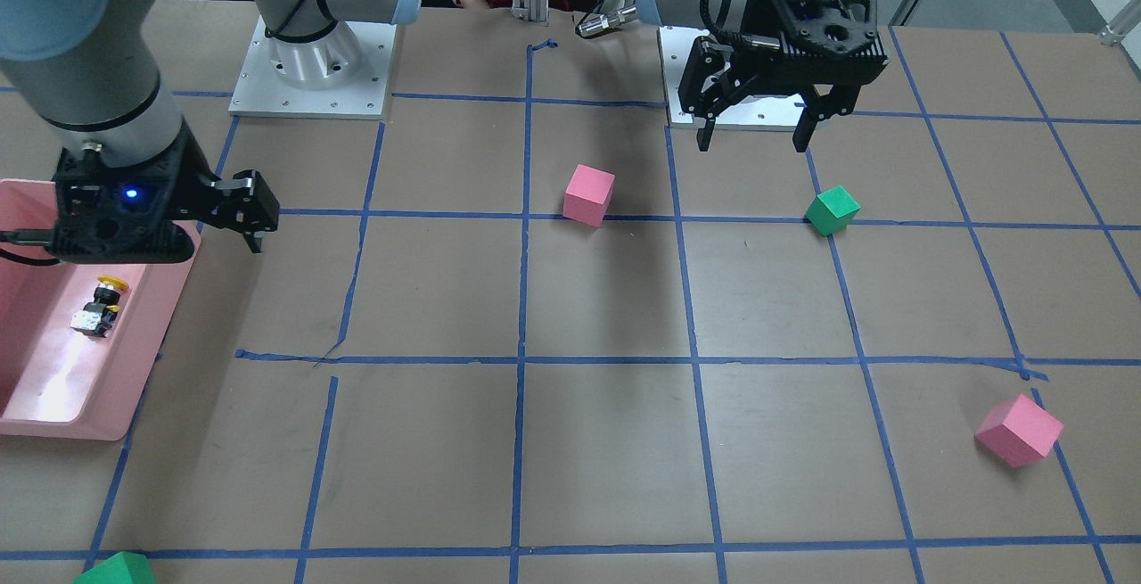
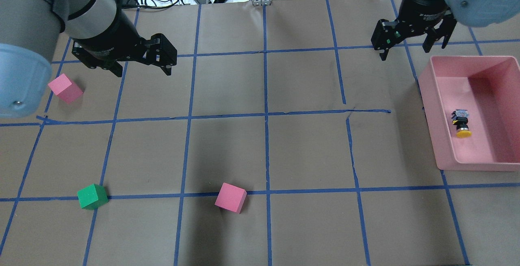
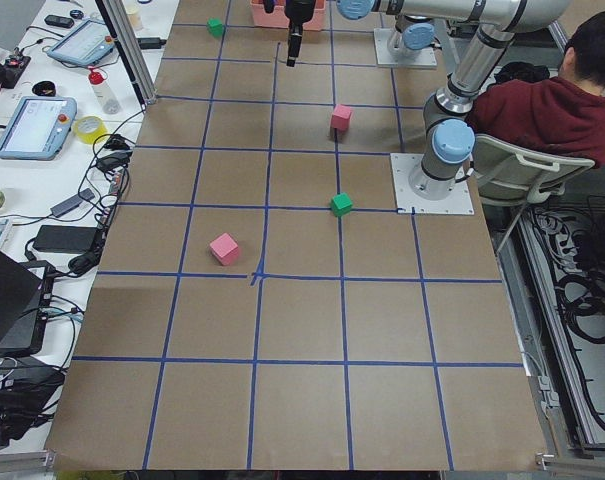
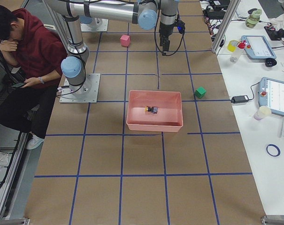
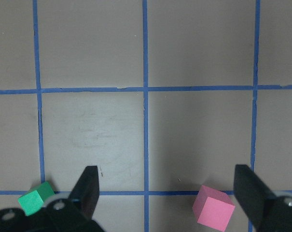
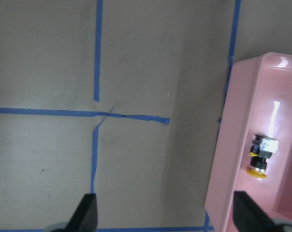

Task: Align button upright
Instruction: 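Move the right gripper over the pink bin toward the push-button switch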

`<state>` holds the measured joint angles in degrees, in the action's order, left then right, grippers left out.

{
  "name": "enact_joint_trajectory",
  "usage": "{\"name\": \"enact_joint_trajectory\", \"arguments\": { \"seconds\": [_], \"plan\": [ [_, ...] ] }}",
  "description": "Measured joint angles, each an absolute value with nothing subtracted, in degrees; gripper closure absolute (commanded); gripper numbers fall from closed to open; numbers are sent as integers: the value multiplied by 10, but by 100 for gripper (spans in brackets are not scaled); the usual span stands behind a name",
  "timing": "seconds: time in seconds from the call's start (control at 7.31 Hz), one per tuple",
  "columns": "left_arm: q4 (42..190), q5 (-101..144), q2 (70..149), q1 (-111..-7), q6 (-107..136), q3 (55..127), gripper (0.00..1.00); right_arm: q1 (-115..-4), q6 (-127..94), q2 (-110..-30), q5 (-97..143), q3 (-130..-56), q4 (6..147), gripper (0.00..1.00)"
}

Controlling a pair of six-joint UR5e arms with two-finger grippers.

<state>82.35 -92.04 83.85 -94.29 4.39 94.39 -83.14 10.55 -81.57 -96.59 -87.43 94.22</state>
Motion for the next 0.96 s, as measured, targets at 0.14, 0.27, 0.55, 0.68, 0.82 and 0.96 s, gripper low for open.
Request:
{"name": "enact_joint_trajectory", "arguments": {
  "seconds": [0.14,0.27,0.55,0.68,0.82,0.96],
  "plan": [
    [824,-921,839,-942,44,944,0,-793,151,-811,-965,-875,943,0],
    [824,-921,839,-942,44,944,0,-757,195,-801,-965,-878,951,0],
    [823,-921,839,-942,44,943,0,-694,234,-774,-971,-895,995,0],
    [823,-920,839,-942,44,943,0,-670,240,-759,-973,-910,1034,0],
    [822,-920,839,-942,44,943,0,-651,242,-747,-973,-928,1076,0],
    [822,-920,839,-942,44,943,0,-634,244,-737,-973,-951,1115,0]
  ]
}}
